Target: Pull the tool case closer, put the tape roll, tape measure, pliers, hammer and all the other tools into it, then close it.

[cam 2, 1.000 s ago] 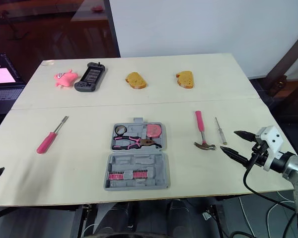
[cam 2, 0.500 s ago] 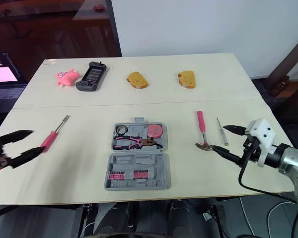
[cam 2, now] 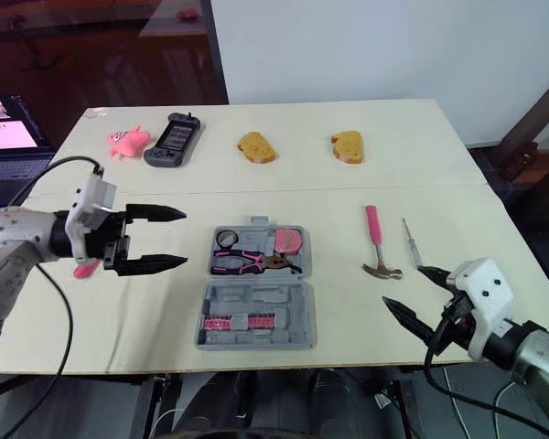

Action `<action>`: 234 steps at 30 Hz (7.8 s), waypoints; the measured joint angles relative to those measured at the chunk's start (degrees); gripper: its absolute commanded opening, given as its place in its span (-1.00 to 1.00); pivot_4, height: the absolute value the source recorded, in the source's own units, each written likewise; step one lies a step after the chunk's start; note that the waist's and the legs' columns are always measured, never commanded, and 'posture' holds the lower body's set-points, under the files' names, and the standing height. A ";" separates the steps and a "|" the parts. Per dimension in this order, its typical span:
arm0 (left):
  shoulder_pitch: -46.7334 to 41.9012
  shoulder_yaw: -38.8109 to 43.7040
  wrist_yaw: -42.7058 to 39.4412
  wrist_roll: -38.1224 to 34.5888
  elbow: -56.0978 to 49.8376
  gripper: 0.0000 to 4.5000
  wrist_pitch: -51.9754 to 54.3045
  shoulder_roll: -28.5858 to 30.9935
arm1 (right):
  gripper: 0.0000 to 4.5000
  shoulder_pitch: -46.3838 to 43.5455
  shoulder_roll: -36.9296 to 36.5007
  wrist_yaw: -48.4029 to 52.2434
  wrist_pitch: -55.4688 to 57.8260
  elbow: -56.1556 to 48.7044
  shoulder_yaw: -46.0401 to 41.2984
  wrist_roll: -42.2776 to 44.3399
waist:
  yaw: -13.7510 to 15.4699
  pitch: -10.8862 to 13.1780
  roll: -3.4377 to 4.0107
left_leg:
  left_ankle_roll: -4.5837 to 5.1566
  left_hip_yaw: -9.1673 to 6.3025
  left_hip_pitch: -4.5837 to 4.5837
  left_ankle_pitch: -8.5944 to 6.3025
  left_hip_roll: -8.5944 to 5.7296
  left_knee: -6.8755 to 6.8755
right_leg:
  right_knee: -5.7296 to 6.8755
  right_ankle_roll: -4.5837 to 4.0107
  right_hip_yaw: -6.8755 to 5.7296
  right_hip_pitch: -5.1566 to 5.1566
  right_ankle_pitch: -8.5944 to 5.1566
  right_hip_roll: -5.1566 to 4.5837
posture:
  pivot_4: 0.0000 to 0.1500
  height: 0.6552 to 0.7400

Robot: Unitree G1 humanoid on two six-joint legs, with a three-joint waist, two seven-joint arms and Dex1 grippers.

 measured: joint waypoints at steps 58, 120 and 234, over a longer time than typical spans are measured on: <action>21.59 7.67 22.32 -3.84 -24.68 1.00 7.90 -2.90 | 0.15 -71.94 -0.66 -7.62 7.22 87.33 38.60 -27.84 | -1.56 0.12 0.14 | 0.02 0.03 0.00 0.03 -0.12 0.00 | 0.01 0.18 0.01 -0.02 0.15 0.07 | 1.00 1.00; 25.37 9.04 9.52 -3.99 -21.42 1.00 3.22 1.55 | 0.24 -38.37 23.42 -30.99 55.98 10.64 27.77 -13.81 | -1.40 0.12 0.18 | 0.01 -0.08 0.01 0.03 -0.05 -0.02 | 0.46 0.01 0.04 -0.24 -0.02 0.02 | 1.00 1.00; 27.61 8.32 4.59 0.11 -14.60 1.00 -9.61 -0.05 | -1.00 -64.26 -1.78 17.98 56.05 29.33 59.20 -39.93 | -1.26 0.43 0.43 | 0.04 0.01 -0.91 -0.01 -0.12 0.78 | 0.66 0.20 0.03 -0.97 0.26 -0.05 | 1.00 1.00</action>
